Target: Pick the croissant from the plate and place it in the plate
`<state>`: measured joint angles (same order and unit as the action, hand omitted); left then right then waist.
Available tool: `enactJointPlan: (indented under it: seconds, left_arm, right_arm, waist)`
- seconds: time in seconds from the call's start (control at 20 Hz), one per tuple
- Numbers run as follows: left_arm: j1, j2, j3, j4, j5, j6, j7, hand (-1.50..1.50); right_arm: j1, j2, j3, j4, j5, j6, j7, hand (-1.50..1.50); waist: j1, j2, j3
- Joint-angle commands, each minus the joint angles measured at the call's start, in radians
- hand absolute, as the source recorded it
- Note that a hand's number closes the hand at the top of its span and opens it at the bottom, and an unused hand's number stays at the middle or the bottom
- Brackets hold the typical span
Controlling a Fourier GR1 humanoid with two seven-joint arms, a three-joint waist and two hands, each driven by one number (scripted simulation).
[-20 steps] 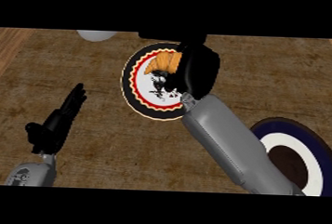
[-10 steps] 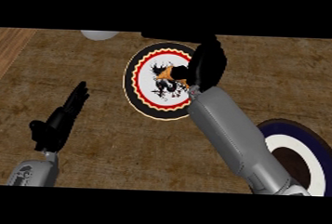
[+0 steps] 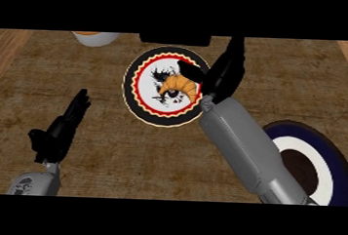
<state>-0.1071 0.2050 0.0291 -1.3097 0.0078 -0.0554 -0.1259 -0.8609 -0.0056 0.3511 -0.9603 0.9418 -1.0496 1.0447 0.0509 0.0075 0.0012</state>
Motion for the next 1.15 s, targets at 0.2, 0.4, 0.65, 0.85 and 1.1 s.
enactJointPlan:
  seconds: [0.2, 0.4, 0.65, 0.85, 1.1]
  left_arm:
    - [0.053, 0.058, 0.068, 0.017, 0.037, -0.042, -0.035, 0.0]
    - [0.085, 0.015, 0.037, -0.031, 0.006, -0.001, -0.018, 0.0]
    - [0.069, 0.024, 0.037, -0.076, 0.011, -0.021, 0.034, 0.0]
    - [0.05, -0.009, 0.035, -0.057, -0.011, 0.001, 0.019, 0.0]
    - [0.05, 0.002, 0.062, -0.043, -0.007, -0.016, 0.014, 0.0]
  right_arm:
    - [0.329, 0.005, 0.113, -0.256, -0.044, -0.261, -0.103, -1.5]
    - [0.542, -0.099, 0.208, -0.509, -0.096, -0.176, -0.183, -1.5]
    - [0.68, -0.162, 0.335, -0.51, -0.208, -0.308, -0.332, -1.5]
    - [0.671, -0.249, 0.344, -0.499, -0.408, -0.319, -0.457, -1.5]
    - [0.698, -0.238, 0.331, -0.475, -0.499, -0.348, -0.623, -1.5]
  waist:
    - [-0.055, -0.01, -0.001]
    - [-0.061, -0.012, -0.001]
    - [-0.047, -0.007, 0.0]
    - [-0.045, -0.006, 0.0]
    - [-0.046, -0.006, 0.0]
